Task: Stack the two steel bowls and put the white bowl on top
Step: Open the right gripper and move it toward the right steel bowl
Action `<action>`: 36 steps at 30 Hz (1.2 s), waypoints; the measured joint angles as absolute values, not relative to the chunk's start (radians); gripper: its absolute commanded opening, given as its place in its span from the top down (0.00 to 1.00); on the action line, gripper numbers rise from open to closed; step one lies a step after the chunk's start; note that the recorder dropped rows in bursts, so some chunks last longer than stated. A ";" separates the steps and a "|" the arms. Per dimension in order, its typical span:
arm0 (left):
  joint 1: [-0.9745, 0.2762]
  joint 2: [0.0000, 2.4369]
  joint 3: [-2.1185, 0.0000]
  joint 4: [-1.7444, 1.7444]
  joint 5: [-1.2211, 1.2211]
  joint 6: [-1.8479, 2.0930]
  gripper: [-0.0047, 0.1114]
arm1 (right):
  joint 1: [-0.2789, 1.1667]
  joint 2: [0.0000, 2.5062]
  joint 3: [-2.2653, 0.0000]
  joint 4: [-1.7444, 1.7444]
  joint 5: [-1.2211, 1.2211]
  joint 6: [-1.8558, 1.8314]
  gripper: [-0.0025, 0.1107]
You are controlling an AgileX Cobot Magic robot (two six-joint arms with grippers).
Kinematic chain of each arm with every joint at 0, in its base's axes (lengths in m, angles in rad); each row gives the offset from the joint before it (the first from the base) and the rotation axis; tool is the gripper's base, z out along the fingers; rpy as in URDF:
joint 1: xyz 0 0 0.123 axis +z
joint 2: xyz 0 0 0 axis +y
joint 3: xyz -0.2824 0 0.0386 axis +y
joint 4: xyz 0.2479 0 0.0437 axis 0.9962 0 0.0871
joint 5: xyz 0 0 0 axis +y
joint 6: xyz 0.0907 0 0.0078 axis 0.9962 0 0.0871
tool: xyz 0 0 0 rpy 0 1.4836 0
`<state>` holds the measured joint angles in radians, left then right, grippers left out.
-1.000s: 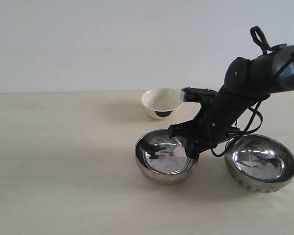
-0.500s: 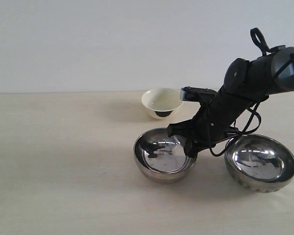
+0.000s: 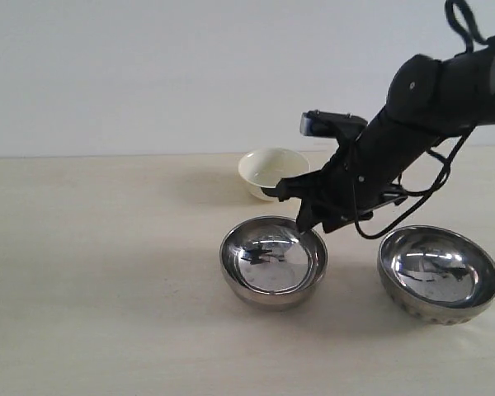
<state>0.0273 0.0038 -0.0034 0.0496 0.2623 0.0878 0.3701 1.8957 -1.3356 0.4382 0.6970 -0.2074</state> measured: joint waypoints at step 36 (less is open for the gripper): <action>0.027 0.004 -0.003 0.050 0.262 0.088 0.93 | -0.012 1.522 -1.002 0.238 0.778 -0.153 0.66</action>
